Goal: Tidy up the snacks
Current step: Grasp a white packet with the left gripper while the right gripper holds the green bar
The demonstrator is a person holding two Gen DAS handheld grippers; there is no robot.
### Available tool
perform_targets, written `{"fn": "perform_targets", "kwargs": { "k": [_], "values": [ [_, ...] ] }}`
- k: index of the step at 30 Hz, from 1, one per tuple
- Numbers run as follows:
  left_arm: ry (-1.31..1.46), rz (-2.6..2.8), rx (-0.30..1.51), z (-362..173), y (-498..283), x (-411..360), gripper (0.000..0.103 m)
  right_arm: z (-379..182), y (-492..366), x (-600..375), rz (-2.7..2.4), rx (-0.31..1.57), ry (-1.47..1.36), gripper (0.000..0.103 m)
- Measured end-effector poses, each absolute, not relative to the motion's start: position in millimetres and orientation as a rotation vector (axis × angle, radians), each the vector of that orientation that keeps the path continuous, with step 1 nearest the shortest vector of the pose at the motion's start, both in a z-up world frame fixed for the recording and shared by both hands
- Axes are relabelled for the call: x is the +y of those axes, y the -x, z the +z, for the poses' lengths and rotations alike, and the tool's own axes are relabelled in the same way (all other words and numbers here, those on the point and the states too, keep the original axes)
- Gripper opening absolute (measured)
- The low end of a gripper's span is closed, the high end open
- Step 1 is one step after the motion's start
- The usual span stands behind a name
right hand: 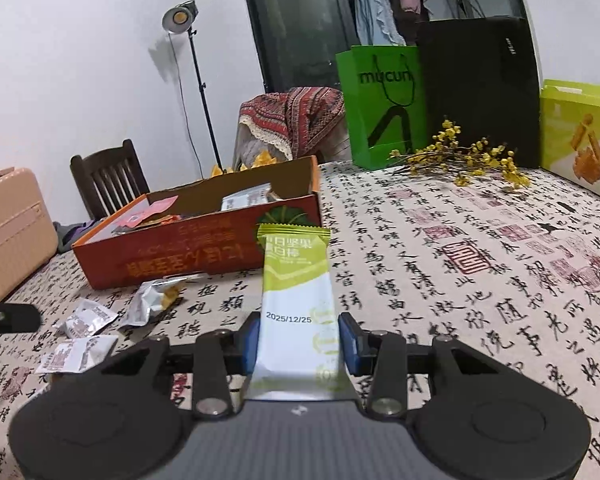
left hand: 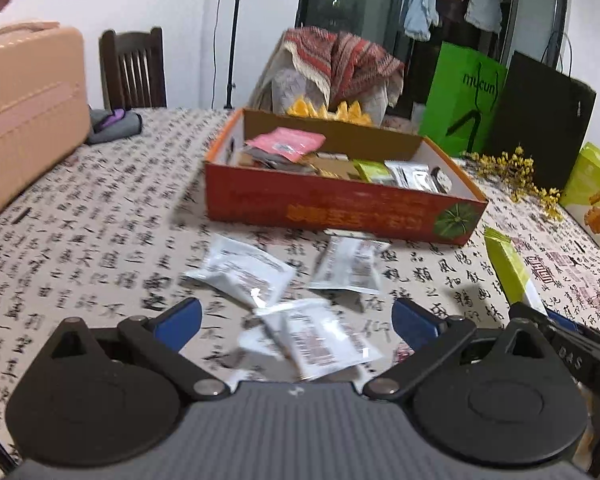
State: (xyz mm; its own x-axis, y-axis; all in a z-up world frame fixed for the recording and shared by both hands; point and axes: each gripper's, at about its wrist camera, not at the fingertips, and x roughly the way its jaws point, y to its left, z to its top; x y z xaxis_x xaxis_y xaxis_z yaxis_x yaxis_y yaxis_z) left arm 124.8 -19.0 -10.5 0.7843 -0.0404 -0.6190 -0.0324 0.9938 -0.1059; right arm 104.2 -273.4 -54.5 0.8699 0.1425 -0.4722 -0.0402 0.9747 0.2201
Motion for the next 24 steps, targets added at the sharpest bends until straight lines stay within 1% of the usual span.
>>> {"fn": "perform_targets", "kwargs": {
  "k": [8,9,11,12,13,18,24],
  "values": [
    [0.009,0.118,0.735,-26.1,-160.3,-54.8,0.103,-59.4,-105.6,-289.1,0.126,0.490,-0.238,0.040],
    [-0.009,0.137,0.750,-28.1,-164.6,-59.3,0.100,-60.1,-107.4,-291.0,0.138,0.489,-0.245,0.040],
    [-0.047,0.146,0.778,-32.5,-171.4,-68.4,0.075,-60.6,-110.4,-293.8,0.162,0.481,-0.265,0.040],
    [-0.067,0.148,0.801,-34.5,-175.0,-71.3,0.049,-61.2,-111.9,-294.5,0.174,0.476,-0.275,0.040],
    [-0.087,0.159,0.826,-36.8,-178.2,-74.9,0.043,-62.4,-113.6,-294.4,0.184,0.474,-0.282,0.040],
    [-0.131,0.211,0.842,-37.5,-181.1,-85.8,0.039,-63.3,-111.8,-295.7,0.275,0.444,-0.289,0.040],
    [-0.150,0.219,0.806,-23.6,-176.6,-93.4,0.039,-62.9,-113.3,-295.6,0.359,0.448,-0.293,0.040]
  ]
}}
